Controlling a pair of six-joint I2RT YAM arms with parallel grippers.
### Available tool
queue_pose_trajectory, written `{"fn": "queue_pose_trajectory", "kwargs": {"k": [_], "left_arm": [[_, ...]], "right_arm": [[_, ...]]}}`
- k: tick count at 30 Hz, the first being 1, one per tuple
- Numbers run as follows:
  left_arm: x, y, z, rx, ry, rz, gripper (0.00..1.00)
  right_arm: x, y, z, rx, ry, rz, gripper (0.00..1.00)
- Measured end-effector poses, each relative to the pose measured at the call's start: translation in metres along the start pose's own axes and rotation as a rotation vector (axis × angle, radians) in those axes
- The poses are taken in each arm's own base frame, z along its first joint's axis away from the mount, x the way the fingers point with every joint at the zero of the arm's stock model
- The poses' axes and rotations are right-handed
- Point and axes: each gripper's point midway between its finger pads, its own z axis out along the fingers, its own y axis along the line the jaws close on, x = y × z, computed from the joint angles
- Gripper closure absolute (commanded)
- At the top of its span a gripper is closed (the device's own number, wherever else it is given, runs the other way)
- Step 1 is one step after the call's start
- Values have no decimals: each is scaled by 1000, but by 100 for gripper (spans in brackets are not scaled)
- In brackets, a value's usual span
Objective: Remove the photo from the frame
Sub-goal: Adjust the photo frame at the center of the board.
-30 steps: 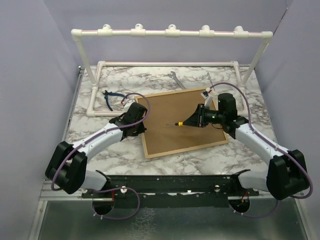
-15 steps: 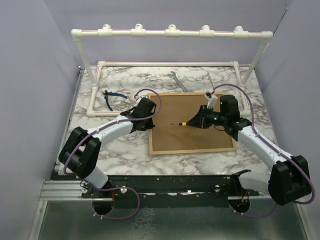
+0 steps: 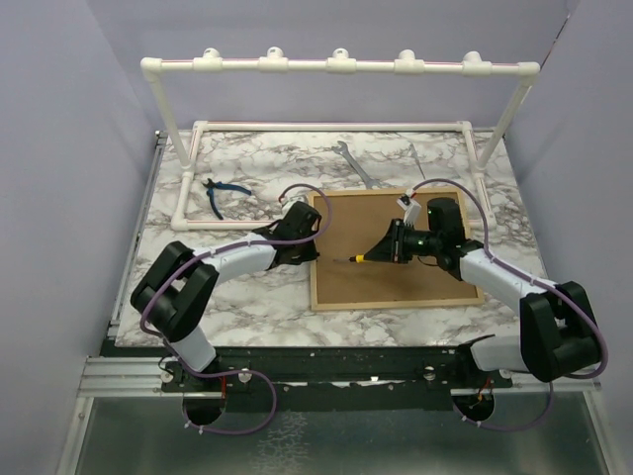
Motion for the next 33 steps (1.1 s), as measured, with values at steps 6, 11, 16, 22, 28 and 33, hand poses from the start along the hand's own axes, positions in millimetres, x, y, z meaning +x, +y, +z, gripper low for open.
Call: {"fn": "queue_pose_trajectory", "kwargs": {"k": [6, 11, 16, 22, 28, 33], "left_arm": [[-2, -18, 10, 36, -11, 4, 99], [-4, -18, 11, 39, -18, 1, 98], [-5, -17, 11, 47, -29, -3, 78], [-3, -11, 8, 55, -30, -10, 59], [-15, -9, -8, 72, -60, -22, 62], [-28, -8, -19, 107, -78, -40, 67]], "right_arm": [[0, -2, 0, 5, -2, -17, 100], [-1, -3, 0, 5, -3, -24, 99], [6, -15, 8, 18, 27, 6, 99], [14, -32, 17, 18, 62, 57, 99], [13, -36, 23, -10, 64, 82, 99], [14, -37, 28, -39, 78, 109, 100]]}}
